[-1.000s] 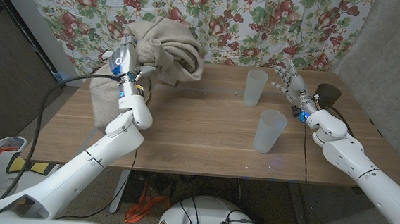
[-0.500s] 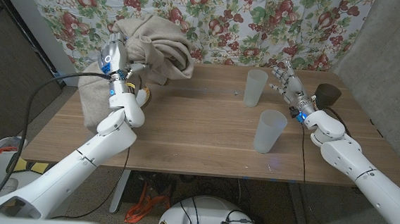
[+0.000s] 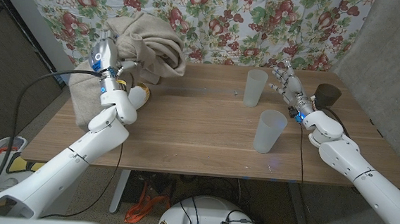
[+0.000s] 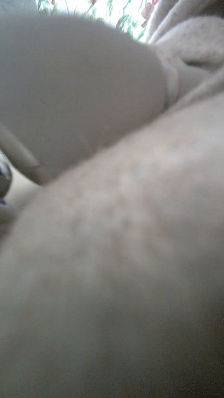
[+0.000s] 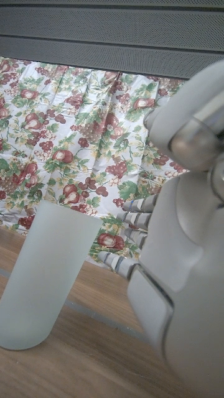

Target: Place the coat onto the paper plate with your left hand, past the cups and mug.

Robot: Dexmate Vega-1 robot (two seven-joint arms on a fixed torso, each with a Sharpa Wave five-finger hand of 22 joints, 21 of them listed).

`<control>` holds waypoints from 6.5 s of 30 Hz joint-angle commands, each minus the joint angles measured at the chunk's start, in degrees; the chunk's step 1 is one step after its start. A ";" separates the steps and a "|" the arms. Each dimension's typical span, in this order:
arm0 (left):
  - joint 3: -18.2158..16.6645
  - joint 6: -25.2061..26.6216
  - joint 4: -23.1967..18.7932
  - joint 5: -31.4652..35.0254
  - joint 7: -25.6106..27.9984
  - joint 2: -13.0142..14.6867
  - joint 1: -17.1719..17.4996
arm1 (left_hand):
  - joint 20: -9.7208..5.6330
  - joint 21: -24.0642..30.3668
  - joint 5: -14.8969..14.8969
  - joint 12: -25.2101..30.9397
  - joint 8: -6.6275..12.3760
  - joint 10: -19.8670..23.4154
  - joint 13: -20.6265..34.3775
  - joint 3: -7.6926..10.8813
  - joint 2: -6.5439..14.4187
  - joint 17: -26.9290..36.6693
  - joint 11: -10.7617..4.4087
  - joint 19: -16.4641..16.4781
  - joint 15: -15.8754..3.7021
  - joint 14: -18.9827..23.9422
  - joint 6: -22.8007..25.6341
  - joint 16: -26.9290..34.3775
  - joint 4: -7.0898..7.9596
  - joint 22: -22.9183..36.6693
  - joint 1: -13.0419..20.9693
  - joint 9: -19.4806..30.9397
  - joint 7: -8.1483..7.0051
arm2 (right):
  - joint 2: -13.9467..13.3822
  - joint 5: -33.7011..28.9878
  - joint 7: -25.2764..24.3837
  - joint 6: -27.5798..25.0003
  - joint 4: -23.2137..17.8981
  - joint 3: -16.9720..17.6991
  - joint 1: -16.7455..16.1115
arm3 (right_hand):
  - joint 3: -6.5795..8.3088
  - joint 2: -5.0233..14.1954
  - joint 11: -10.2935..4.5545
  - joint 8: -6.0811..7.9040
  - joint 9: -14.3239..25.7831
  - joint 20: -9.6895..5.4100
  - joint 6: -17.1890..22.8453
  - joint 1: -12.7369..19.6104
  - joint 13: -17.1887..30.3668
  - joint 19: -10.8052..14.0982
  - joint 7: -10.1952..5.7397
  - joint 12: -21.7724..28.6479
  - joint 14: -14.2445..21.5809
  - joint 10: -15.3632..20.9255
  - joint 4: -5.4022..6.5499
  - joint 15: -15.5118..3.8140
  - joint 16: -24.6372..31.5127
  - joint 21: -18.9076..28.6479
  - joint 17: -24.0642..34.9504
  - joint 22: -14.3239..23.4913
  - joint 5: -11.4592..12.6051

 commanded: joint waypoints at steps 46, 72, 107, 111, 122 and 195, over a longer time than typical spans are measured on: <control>-5.81 -4.51 3.51 -4.07 0.18 6.80 4.62 | -2.40 -0.60 -0.62 0.23 31.76 2.82 0.26 16.68 20.00 0.18 -3.51 -1.03 -4.76 3.30 2.07 -1.08 -2.20 -1.03 18.62 -0.44 -3.20 | 0.21 -2.17 -5.03 -3.09 -3.15 -0.35 -0.14 | -0.73 0.38 -0.12 -0.24 0.17 -0.57 -0.08 -0.83 0.23 0.38 -0.83 0.42 0.66 0.35 0.47 -1.80 0.37 0.10 -0.03 0.11 -0.14; 2.95 0.67 11.65 2.12 0.93 6.46 -2.80 | -2.67 0.16 -1.10 0.22 32.17 2.72 0.24 16.62 20.50 2.41 -4.51 -3.44 -5.76 3.20 2.23 -2.92 -2.13 -4.27 17.46 -1.87 -3.78 | 1.40 -2.43 -3.96 -4.21 -1.28 -1.93 2.69 | -0.84 0.48 -0.30 -0.50 0.18 -0.55 -1.26 -0.75 0.23 0.57 -0.77 0.46 0.77 0.54 0.37 -1.79 0.30 0.12 -0.08 0.11 -0.09; 10.01 0.89 22.10 6.75 6.29 5.74 -7.19 | -1.83 2.45 -3.07 0.17 32.52 1.93 0.23 16.67 21.26 3.52 -5.42 -7.13 -5.68 1.32 2.64 -4.08 -2.26 -5.96 17.34 -5.19 -4.34 | 2.19 -2.59 -2.89 -5.87 0.28 -3.37 5.28 | -1.01 0.57 -0.06 -0.24 0.19 -0.57 -1.08 -0.71 0.24 1.58 -0.81 0.44 0.94 0.60 0.27 -1.76 0.25 0.35 -0.12 0.13 -0.05; 10.52 2.11 22.76 6.33 5.16 5.72 -7.50 | -1.41 2.80 -3.49 0.15 32.58 1.89 0.24 16.72 21.38 3.53 -5.45 -7.97 -5.58 0.75 2.87 -4.04 -2.32 -6.00 17.49 -5.96 -4.40 | 2.25 -2.40 -2.89 -5.90 0.79 -3.29 5.19 | -1.03 0.59 -0.03 -0.21 0.19 -0.53 -1.04 -0.71 0.24 1.57 -0.82 0.42 0.95 0.57 0.27 -1.75 0.25 0.33 -0.12 0.13 -0.05; 11.93 2.95 25.54 5.14 4.97 4.84 -8.80 | -1.04 3.07 -4.09 0.17 32.93 1.70 0.25 17.02 21.56 3.52 -5.31 -9.12 -5.38 0.07 2.96 -3.89 -2.41 -6.13 17.95 -6.74 -4.12 | 2.48 -2.25 -2.14 -5.01 1.82 -3.23 5.52 | -1.07 0.66 -0.08 0.02 0.20 -0.53 -0.53 -0.67 0.24 1.55 -1.47 0.46 0.95 0.71 0.23 -1.79 0.21 0.26 -0.13 0.13 -0.03; 24.26 12.53 24.13 7.05 -17.29 6.76 -12.80 | 4.22 3.40 -0.98 -1.06 29.03 4.19 -0.58 16.27 19.04 -3.42 -7.70 -14.17 -8.92 3.12 6.36 -13.43 -1.25 -7.07 11.04 -21.98 -6.57 | 3.74 -1.71 1.37 -3.19 5.47 -4.15 7.48 | -1.26 0.99 -0.26 0.05 0.20 -0.53 -0.29 -0.59 0.25 1.38 -1.35 0.46 0.98 0.89 0.11 -1.80 0.13 0.08 -0.13 0.14 0.00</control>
